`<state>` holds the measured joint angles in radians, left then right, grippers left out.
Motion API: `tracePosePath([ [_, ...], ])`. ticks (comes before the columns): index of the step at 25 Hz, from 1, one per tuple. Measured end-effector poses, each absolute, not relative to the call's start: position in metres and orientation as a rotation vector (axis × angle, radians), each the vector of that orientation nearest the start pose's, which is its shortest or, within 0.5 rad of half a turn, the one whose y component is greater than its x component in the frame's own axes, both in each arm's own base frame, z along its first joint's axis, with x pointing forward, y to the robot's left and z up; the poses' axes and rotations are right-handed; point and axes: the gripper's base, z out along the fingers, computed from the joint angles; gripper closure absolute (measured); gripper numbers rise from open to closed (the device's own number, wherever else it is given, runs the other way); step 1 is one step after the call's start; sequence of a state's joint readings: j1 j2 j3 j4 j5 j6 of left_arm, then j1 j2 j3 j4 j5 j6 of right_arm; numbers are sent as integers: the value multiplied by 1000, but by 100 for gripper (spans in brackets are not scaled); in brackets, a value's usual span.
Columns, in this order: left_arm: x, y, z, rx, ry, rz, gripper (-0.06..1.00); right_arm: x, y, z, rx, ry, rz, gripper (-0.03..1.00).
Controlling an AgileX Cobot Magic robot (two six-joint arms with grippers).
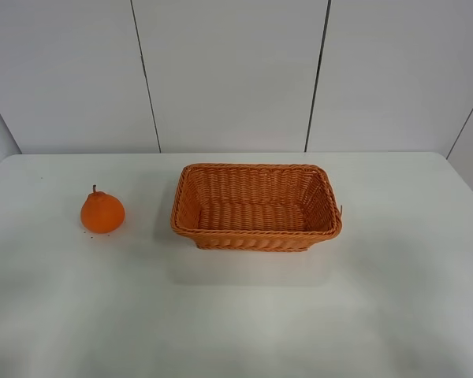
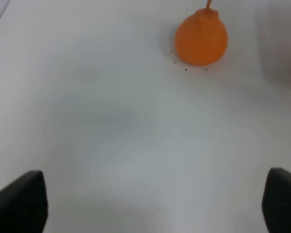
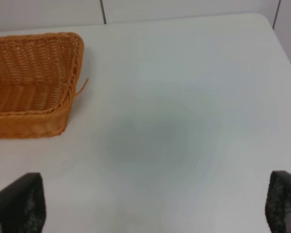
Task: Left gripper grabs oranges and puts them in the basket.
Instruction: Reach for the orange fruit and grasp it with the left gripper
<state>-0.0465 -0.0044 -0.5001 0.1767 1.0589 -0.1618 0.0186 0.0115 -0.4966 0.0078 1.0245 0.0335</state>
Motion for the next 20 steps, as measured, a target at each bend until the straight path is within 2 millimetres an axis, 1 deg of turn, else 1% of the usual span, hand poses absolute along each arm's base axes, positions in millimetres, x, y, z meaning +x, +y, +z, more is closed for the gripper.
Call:
tracePosePath([
  [15, -5, 14, 279, -125, 2021, 80, -4, -1, 1, 279, 15, 2023, 42, 27],
  [20, -5, 14, 283, -120, 1980, 75, -4, -1, 1, 279, 15, 2023, 42, 27],
])
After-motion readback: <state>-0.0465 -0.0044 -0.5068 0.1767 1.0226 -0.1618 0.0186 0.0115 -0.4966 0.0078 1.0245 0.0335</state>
